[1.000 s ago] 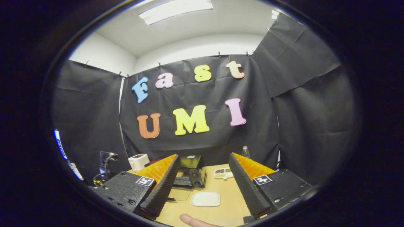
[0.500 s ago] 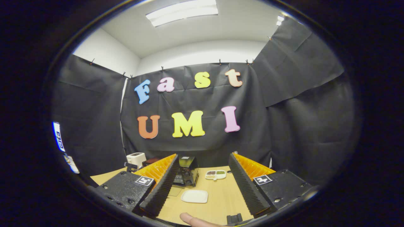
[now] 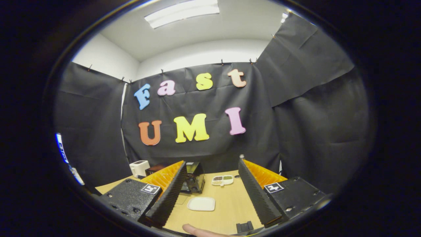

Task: Open the electric oven with the left hand, put the food in, and close the electric oven.

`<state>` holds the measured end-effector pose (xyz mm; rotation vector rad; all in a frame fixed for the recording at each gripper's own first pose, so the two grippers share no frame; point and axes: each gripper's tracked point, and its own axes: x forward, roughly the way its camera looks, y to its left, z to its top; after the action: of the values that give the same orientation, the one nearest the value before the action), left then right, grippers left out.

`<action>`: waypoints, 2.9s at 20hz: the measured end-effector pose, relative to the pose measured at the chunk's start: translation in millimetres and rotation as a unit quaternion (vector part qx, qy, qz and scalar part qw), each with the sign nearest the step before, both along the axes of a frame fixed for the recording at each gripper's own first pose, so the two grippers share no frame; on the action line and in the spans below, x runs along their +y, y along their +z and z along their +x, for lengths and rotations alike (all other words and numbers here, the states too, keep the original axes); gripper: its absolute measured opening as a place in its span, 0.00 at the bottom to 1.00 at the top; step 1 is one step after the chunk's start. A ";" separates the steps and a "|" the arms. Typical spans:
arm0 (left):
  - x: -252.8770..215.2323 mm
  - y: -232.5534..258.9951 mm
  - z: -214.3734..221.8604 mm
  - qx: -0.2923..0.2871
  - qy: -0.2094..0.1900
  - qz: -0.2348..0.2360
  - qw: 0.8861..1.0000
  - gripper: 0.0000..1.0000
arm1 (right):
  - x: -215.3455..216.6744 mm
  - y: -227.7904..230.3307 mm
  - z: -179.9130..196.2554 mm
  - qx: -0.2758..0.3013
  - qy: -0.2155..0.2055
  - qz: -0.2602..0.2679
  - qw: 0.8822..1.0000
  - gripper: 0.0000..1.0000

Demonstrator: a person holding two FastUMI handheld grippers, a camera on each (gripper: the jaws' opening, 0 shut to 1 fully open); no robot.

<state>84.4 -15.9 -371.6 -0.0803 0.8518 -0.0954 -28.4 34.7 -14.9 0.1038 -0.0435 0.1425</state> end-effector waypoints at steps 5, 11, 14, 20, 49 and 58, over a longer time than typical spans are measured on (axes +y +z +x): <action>1.8 -2.5 5.7 0.009 -0.004 0.019 1.000 0.95 | -7.9 -5.7 4.2 0.005 -0.005 0.003 1.000 0.96; 1.4 10.1 6.7 -0.007 0.000 0.025 1.000 0.95 | -15.7 -11.7 8.4 0.010 -0.009 0.010 1.000 0.96; 0.7 15.1 7.8 -0.007 0.008 0.020 1.000 0.95 | -19.3 -16.6 11.0 0.016 -0.010 0.015 1.000 0.96; 0.6 24.8 11.3 -0.010 0.014 0.021 1.000 0.94 | -19.4 -24.1 16.4 0.026 -0.007 0.024 0.999 0.95; 24.7 183.6 65.3 -0.298 0.046 -0.039 0.953 0.94 | -31.0 -38.0 29.2 0.042 -0.024 0.037 0.998 0.94; 43.3 292.7 7.6 -0.381 0.051 -0.071 0.920 0.94 | -25.0 -33.2 23.0 0.035 -0.023 0.033 0.999 0.94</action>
<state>92.0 27.4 -78.9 -0.2078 0.0574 -0.0806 -5.4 9.7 -48.1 0.1744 0.0201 0.0907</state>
